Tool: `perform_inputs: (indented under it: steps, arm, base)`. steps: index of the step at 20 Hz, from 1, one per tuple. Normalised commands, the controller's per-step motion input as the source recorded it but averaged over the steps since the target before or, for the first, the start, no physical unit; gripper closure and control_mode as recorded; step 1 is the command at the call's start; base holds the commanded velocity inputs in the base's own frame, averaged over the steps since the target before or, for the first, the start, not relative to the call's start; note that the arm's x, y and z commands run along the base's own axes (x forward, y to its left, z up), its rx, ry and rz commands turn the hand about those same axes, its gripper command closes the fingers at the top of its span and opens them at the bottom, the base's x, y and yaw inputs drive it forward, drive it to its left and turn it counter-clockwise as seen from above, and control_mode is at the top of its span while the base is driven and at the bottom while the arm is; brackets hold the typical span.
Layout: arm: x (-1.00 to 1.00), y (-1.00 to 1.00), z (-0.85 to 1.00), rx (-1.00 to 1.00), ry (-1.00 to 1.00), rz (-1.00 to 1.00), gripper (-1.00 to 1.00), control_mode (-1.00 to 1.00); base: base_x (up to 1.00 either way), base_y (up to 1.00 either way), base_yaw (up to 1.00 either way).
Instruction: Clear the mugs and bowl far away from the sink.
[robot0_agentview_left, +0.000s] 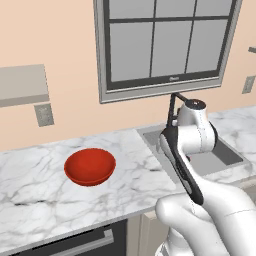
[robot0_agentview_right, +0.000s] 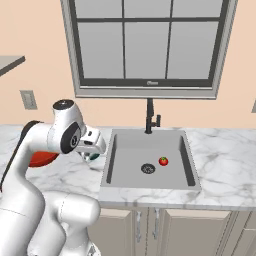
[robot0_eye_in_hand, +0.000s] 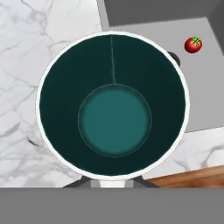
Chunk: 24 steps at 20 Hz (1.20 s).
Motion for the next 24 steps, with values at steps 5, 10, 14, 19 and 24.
perform_inputs:
  steps: [5,10,14,19,24]
  arm:
    - [-0.06,-0.04,0.0,0.01,-0.03,-0.03,1.0,-1.0]
    - [-0.02,0.0,0.0,0.0,0.0,-0.01,1.0,-1.0]
    - [0.0,0.0,0.0,0.0,0.0,0.0,1.0,1.0]
    - [0.0,0.0,0.0,0.0,0.0,0.0,1.0,1.0]
    - [0.0,0.0,0.0,0.0,0.0,0.0,1.0,1.0]
  base:
    - [0.0,0.0,0.0]
    - [0.0,0.0,0.0]
    - [-0.76,-0.43,-0.27]
    - [-0.48,-0.57,-0.26]
    - [0.0,-1.0,-0.59]
